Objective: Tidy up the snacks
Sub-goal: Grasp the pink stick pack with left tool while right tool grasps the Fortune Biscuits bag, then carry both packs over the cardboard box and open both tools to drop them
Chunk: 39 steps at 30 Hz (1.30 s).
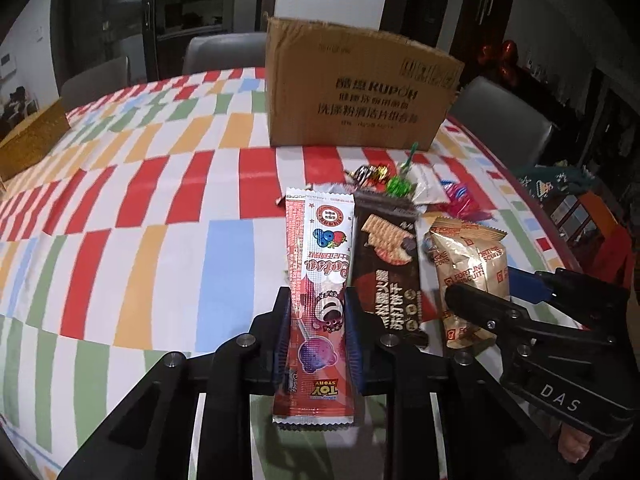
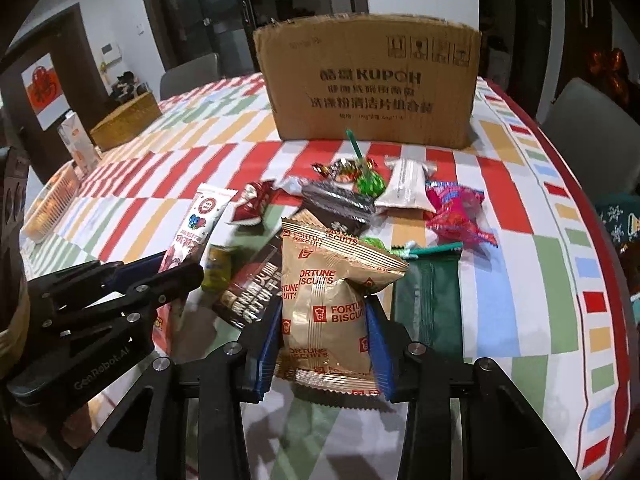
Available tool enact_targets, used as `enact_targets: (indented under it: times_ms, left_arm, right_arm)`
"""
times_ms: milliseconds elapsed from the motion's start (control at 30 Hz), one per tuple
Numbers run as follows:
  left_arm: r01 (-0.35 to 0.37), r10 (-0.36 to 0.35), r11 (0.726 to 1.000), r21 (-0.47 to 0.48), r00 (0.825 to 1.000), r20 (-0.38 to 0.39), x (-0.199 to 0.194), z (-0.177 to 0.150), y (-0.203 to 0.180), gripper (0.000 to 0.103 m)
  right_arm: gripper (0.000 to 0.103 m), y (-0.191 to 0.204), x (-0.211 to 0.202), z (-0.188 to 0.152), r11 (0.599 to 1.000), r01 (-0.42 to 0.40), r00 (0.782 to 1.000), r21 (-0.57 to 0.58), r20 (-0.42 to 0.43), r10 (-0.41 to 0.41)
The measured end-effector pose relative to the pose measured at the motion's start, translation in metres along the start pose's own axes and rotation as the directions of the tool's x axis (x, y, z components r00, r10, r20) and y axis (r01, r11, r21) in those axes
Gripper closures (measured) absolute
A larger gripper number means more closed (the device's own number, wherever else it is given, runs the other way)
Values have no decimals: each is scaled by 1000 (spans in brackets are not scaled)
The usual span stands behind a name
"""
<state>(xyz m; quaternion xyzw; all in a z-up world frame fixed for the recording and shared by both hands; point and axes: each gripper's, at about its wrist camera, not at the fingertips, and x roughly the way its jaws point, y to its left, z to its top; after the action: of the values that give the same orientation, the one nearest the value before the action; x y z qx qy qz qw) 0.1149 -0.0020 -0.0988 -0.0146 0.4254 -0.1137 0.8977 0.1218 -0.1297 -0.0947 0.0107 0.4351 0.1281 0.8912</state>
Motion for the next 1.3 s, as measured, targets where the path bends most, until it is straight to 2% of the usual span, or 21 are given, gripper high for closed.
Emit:
enact_targets:
  times_ms: [367, 633, 767, 1067, 1300]
  left_arm:
    - [-30, 27, 999, 17, 993, 113, -43, 17, -15, 77]
    - [-66, 58, 997, 34, 975, 213, -65, 40, -23, 77]
    - [-70, 60, 997, 33, 967, 248, -72, 57, -25, 77]
    - [-114, 89, 992, 55, 936, 340, -86, 108, -27, 77]
    - [-77, 55, 996, 50, 934, 352, -83, 153, -23, 77]
  right_arm:
    - [62, 4, -44, 11, 999, -5, 992, -38, 127, 10]
    - [62, 0, -69, 29, 998, 16, 974, -65, 225, -1]
    - [62, -4, -78, 44, 998, 5, 964, -63, 266, 12]
    - [62, -16, -89, 91, 999, -29, 942, -45, 334, 42]
    - [62, -19, -92, 131, 998, -28, 925, -60, 376, 49]
